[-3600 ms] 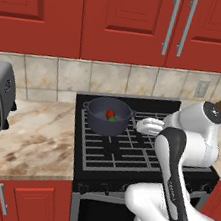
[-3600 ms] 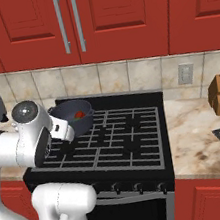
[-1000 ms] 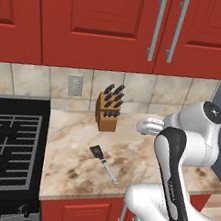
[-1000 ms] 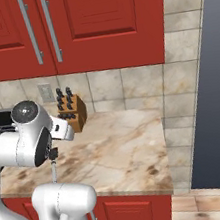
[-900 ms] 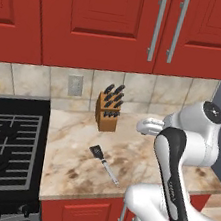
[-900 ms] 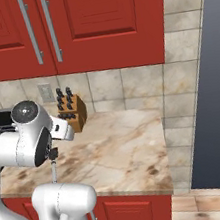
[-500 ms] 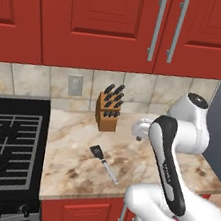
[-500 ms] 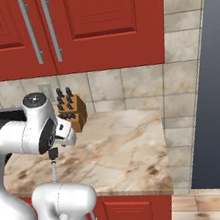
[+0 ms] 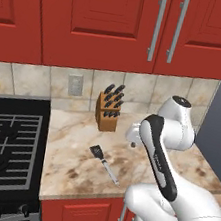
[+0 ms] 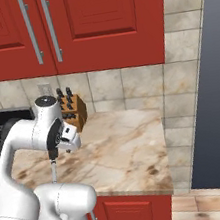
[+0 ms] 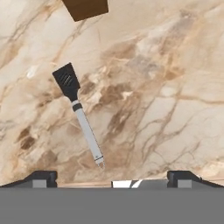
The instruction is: Put the bell pepper and avocado in the pot. Retrieve the spatula and lightly stir the vegetables in the pot.
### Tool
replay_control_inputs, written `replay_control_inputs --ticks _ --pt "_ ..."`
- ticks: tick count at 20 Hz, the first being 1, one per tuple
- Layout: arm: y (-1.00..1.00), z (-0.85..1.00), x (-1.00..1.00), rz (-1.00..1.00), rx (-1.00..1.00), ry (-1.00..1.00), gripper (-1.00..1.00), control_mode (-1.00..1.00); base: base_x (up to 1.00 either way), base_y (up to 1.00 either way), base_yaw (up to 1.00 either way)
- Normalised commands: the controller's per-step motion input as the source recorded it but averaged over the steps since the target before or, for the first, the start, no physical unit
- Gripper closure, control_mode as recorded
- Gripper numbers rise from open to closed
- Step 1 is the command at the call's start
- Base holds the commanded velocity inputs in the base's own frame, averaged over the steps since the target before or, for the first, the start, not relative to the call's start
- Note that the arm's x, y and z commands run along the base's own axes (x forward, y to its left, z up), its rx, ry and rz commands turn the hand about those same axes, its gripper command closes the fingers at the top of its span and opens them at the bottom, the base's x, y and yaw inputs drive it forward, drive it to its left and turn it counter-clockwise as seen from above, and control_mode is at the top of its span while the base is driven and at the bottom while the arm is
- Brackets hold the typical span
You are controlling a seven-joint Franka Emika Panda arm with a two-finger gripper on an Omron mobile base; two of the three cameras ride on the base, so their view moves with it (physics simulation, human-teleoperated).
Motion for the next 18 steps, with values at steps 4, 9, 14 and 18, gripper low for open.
replay_control_inputs --ticks 4,9,14,18 --pt "0.05 -0.20 -0.45 0.04 0.00 -0.17 -1.00 -1.00 0.00 0.00 0.00" --pt "0.03 -0.01 -0.24 0.10 -0.04 -0.05 -1.00 -1.00 0.00 0.00 0.00" --pt "0.00 -0.13 -0.01 0.09 -0.06 0.01 -1.00 -1.00 0.00 0.00 0.00" --pt "0.01 -0.34 0.00 0.07 -0.04 0.02 -1.00 -1.00 0.00 0.00 0.00"
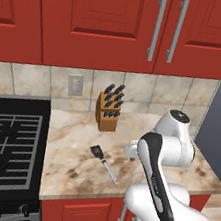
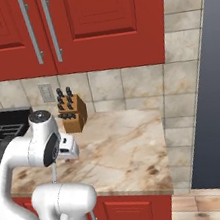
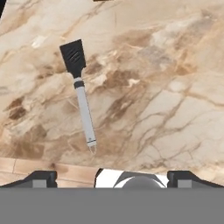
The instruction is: Put the bell pepper and avocado in the pot. Retrieve the spatula and lightly stir the vegetables in the pot.
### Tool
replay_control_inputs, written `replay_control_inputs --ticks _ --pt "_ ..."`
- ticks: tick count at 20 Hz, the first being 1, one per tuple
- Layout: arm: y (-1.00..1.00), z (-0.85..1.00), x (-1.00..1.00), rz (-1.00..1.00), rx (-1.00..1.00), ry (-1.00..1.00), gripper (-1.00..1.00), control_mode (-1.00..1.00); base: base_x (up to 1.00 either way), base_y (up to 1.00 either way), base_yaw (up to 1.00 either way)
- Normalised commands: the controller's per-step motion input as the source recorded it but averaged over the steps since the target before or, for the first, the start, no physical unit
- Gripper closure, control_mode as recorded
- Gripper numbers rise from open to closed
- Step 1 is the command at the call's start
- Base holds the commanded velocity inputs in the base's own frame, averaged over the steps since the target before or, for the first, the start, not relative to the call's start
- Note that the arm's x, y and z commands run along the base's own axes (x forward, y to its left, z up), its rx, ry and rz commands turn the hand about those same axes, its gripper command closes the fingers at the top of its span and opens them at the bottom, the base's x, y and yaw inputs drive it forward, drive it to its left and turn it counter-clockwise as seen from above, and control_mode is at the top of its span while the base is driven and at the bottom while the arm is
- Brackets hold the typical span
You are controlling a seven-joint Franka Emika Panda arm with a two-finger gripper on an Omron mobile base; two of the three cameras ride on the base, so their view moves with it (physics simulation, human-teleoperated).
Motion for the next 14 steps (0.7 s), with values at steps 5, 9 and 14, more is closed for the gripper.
replay_control_inputs --ticks 5,9,14 --pt "0.05 -0.43 0.00 0.09 -0.02 0.01 -1.00 -1.00 0.00 0.00 0.00" --pt "0.14 -0.10 0.00 0.10 -0.03 0.07 -1.00 -1.00 0.00 0.00 0.00" --pt "0.20 -0.01 0.04 0.05 -0.01 0.22 -1.00 -1.00 0.00 0.00 0.00"
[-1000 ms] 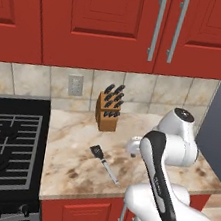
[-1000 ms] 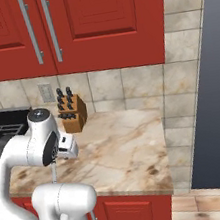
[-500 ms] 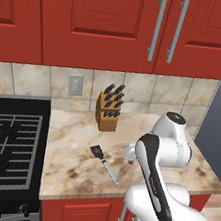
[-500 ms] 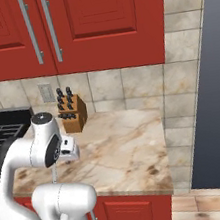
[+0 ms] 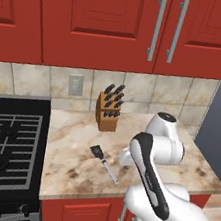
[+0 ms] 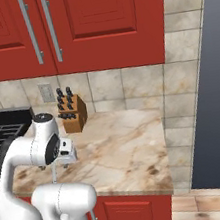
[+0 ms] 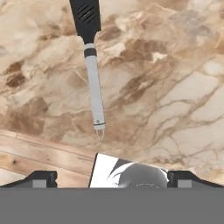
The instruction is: Put the bell pepper and avocado in the pot. Retrieve the spatula and lightly stir the vegetables in the pot.
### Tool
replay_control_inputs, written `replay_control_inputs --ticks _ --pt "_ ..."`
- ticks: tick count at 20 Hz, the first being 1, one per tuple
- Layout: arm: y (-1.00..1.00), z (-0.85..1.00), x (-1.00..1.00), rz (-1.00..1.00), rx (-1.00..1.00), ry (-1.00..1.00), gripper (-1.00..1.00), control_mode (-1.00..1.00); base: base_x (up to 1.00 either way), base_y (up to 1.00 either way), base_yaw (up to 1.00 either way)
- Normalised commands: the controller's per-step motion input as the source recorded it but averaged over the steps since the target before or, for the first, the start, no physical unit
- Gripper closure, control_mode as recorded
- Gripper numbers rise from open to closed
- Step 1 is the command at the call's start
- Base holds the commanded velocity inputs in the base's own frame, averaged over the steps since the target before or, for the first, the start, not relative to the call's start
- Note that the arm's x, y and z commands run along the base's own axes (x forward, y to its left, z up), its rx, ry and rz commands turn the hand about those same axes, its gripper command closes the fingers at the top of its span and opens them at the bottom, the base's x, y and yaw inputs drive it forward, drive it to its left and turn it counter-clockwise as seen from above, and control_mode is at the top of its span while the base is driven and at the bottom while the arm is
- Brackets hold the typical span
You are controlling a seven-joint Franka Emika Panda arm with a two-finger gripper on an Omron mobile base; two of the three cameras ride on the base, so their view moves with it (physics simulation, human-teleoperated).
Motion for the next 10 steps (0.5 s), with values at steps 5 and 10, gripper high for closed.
replay_control_inputs --ticks 5,10 --pt "0.14 -0.19 0.29 0.06 -0.05 0.40 -1.00 -1.00 0.00 0.00 0.00" --pt "0.11 -0.20 0.36 0.06 -0.04 0.41 -1.00 -1.00 0.00 0.00 0.00"
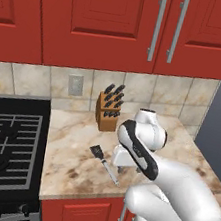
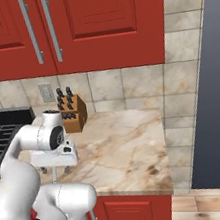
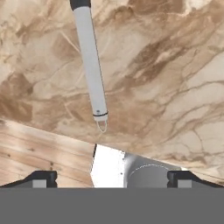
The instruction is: Put the bell pepper and avocado in the pot. Retrieve the spatula and lightly stir the vegetables in the pot.
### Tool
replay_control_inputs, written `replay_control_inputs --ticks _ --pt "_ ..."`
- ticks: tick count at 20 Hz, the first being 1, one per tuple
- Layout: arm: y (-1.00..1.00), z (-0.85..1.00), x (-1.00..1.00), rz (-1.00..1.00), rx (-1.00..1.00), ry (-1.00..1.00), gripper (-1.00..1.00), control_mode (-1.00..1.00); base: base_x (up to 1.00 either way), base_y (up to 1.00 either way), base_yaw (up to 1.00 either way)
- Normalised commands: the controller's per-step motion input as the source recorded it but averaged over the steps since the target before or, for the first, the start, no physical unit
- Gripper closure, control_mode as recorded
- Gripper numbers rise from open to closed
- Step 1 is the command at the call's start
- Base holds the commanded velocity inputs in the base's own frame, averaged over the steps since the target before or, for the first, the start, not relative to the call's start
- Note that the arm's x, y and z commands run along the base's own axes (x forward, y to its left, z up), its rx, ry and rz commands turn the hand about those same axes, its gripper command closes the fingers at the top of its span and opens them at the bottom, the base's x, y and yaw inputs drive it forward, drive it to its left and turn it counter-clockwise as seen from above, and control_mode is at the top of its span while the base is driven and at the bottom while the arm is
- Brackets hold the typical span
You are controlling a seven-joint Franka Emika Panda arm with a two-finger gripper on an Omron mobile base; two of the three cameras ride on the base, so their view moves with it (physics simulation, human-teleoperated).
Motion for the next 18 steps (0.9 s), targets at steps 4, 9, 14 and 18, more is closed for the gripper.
replay_control_inputs --ticks 4,9,14,18 --pt "0.13 -0.39 0.16 0.01 -0.01 0.07 -1.00 -1.00 0.00 0.00 0.00" --pt "0.01 -0.43 0.05 0.00 0.00 -0.18 -1.00 -1.00 0.00 0.00 0.00" --pt "0.00 -0.12 0.22 0.00 -0.02 -0.20 -1.00 -1.00 0.00 0.00 0.00" --pt "0.03 0.00 0.32 0.00 0.00 -0.10 -1.00 -1.00 0.00 0.00 0.00"
